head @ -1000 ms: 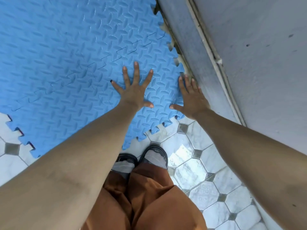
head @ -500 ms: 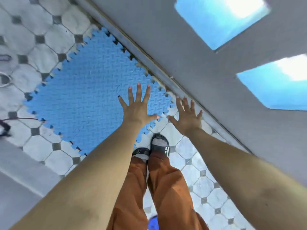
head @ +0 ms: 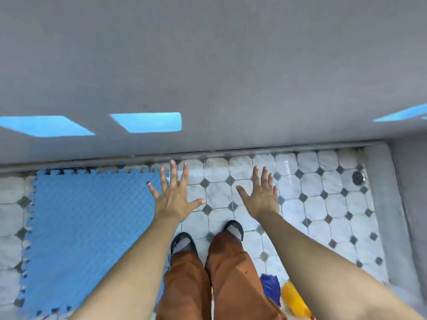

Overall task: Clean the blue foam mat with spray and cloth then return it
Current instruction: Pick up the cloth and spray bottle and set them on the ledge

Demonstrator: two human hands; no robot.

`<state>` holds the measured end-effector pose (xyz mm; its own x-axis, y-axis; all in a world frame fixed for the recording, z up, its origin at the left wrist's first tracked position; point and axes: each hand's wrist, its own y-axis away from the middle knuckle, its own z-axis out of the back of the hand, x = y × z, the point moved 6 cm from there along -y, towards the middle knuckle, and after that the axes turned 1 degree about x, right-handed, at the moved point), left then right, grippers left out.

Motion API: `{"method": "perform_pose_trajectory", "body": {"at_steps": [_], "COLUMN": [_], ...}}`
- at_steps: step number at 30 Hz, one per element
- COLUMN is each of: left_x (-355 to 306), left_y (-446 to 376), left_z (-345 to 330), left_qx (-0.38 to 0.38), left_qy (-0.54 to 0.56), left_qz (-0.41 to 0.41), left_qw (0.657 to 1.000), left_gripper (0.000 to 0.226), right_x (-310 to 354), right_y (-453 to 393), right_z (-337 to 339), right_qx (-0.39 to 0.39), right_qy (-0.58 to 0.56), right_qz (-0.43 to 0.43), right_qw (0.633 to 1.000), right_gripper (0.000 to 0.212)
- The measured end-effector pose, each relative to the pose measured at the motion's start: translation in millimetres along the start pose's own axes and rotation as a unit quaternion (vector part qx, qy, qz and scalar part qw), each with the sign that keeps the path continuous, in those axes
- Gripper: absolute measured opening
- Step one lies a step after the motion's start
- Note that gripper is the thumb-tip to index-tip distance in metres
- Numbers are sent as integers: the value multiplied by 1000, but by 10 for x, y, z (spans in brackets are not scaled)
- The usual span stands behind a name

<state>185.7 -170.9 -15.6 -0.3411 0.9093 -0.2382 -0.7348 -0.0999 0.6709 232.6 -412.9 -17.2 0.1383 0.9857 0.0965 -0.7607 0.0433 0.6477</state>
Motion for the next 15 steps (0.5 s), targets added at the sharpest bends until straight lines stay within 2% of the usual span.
{"method": "perform_pose_trajectory", "body": {"at_steps": [6,10,15], "left_x": [-1691,-2638,-3776], "left_y": [-189,-8,104], "left_z": [-335,-1004,-1910], "left_qx": [30,58,87], "left_qy": [-93,-152,-224], "left_qz": [-134,-202,-271], "left_qw": [986,966,932], "left_gripper": [115,116,116], "right_x": [-2139,-3572,-4896], "right_y": [396,1149,1834], "right_z": [156,-277,-991], "right_qx": [-61,-95,-103], "right_qy": [-122,-177,-253], "right_qz": [-179,-289,-392], "right_qw": [974,936,878], "right_gripper": [82,82,82]}}
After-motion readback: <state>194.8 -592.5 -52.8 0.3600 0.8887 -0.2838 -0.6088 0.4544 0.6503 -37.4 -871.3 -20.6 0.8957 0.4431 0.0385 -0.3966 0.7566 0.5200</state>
